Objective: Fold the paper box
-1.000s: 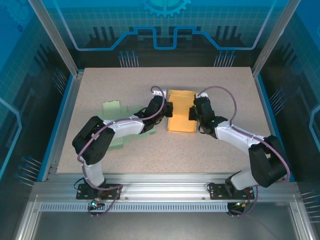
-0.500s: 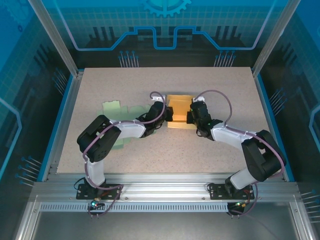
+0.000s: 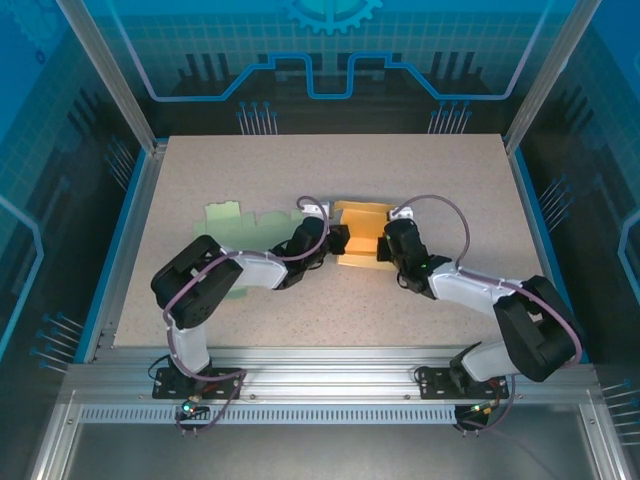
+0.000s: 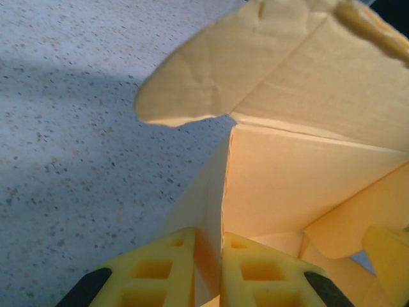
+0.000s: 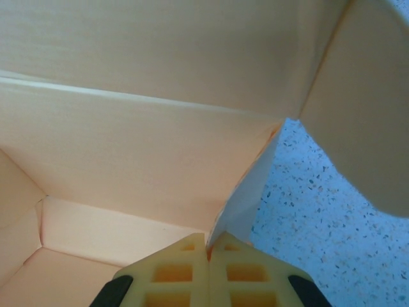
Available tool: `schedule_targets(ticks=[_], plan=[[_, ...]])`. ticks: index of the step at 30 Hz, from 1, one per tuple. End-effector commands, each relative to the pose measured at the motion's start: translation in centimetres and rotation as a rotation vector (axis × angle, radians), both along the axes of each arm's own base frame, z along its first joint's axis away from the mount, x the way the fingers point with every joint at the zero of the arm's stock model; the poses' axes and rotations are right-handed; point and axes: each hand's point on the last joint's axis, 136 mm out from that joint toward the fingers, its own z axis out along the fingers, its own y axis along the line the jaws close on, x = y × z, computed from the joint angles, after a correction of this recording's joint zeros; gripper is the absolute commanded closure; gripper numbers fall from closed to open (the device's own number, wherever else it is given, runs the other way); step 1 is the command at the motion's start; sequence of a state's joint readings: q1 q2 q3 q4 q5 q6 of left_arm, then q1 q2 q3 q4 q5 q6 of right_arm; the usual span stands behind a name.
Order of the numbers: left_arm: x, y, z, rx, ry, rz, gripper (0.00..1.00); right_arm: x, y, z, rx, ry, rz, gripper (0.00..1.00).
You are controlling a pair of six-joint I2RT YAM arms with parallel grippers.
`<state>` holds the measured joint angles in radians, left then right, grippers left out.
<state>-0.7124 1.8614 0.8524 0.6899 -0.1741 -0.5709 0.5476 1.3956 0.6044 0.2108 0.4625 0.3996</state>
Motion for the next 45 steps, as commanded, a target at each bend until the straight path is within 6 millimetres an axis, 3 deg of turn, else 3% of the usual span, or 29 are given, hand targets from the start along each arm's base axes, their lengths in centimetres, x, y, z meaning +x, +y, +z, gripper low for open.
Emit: schedule_targets(ticks=[1,14,18,22,24,29,37,41,45], plan=[[-5.5,-3.9,-1.4,-0.05,0.067,-0.254,0.84,-2.7,4.0,-0.8,0.062,0.026,0.179,0.95],[-8.0,-1.7,-3.5,0.007,0.08,-0.288,0.84,-6.6,2.3,-2.5,0.023,0.039,0.14,0.91],[-8.3,-1.1,-2.8,0.019,0.057,-0.278,0.81,-7.2,1.0,-2.3,0.006,0.035,0.095,0.89],[-8.4,-0.8,-1.0,-0.002,0.026,-0.276,0.67,-7.6,-0.1,-1.3,-0.009,0.022,0.067,0.83],[-8.6,-0.8,0.1,-0.015,0.008,-0.278,0.59,-7.9,-0.5,-0.4,-0.015,0.015,0.06,0.8],[-9.3,0.6,3.5,-0.036,-0.048,-0.241,0.57,-8.9,-1.9,3.2,-0.024,-0.007,0.047,0.72],[-10.2,3.9,11.0,-0.001,-0.181,-0.15,0.5,-10.6,-3.5,12.4,0.028,-0.079,0.058,0.51],[-8.6,4.1,14.2,0.119,-0.222,-0.12,0.46,-9.1,-3.6,15.6,0.015,-0.026,0.029,0.43],[-6.4,3.1,15.2,0.186,-0.222,-0.109,0.48,-6.2,-3.5,16.5,-0.001,0.04,-0.006,0.41]])
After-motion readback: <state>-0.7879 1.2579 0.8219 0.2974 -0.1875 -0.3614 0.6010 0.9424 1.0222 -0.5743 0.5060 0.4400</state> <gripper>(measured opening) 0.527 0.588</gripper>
